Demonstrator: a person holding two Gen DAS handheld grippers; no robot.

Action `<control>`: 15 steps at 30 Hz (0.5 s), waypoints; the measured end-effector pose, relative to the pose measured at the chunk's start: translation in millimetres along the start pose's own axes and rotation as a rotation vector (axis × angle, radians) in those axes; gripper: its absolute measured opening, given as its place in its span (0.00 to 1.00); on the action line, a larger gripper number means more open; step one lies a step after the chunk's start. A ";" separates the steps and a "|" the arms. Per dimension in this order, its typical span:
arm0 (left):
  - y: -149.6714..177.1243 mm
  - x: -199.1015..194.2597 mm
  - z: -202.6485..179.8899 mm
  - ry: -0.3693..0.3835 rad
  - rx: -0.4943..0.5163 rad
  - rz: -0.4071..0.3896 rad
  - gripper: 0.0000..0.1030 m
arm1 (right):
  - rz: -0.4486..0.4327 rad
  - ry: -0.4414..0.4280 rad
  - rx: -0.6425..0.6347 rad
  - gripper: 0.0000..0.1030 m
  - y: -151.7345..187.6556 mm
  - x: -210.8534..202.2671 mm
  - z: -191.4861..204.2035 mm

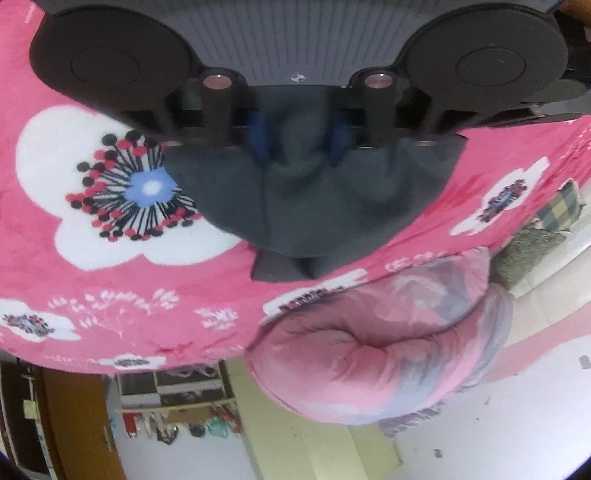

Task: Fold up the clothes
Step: 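Lower both tools onto the dark grey garment and close both grippers on it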

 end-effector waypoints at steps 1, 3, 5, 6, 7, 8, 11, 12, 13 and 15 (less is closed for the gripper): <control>-1.4 -4.0 -2.9 0.007 0.002 -0.008 0.00 | -0.002 -0.010 0.014 0.05 -2.2 -5.2 -1.1; -3.4 -14.3 -11.2 0.026 0.018 -0.023 0.00 | -0.002 -0.036 0.048 0.03 -4.2 -15.7 -4.2; -4.8 -28.2 -23.5 0.051 0.044 -0.039 0.00 | -0.006 -0.069 0.076 0.02 -5.5 -31.8 -5.6; -4.7 -35.5 -29.4 0.063 0.054 -0.044 0.00 | -0.009 -0.084 0.087 0.02 -5.7 -40.3 -5.8; -4.0 -44.9 -36.7 0.080 0.067 -0.052 0.00 | -0.013 -0.104 0.100 0.02 -5.9 -51.0 -5.6; -2.9 -54.6 -43.4 0.095 0.080 -0.061 0.00 | -0.016 -0.129 0.121 0.01 -5.8 -61.7 -5.6; 3.2 -84.2 -60.0 0.140 0.103 -0.084 0.00 | -0.014 -0.226 0.217 0.01 -4.3 -96.7 -6.7; 5.8 -94.7 -65.1 0.156 0.108 -0.091 0.00 | -0.014 -0.253 0.244 0.01 -3.1 -107.5 -7.3; 9.0 -105.8 -68.5 0.168 0.110 -0.097 0.00 | -0.014 -0.277 0.260 0.01 -0.2 -120.9 -6.7; 16.8 -128.7 -72.3 0.184 0.113 -0.110 0.00 | -0.003 -0.329 0.284 0.01 6.9 -142.8 -5.0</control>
Point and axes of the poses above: each gripper's, at about its wrist camera, not at the fingertips, and x roughly the way its jaws point, z to its left, y to its underside, the point moved 10 cm from there along x, roughly the way its jaws point, and after that the axes turned 13 degrees about y, right-handed, at the moved point
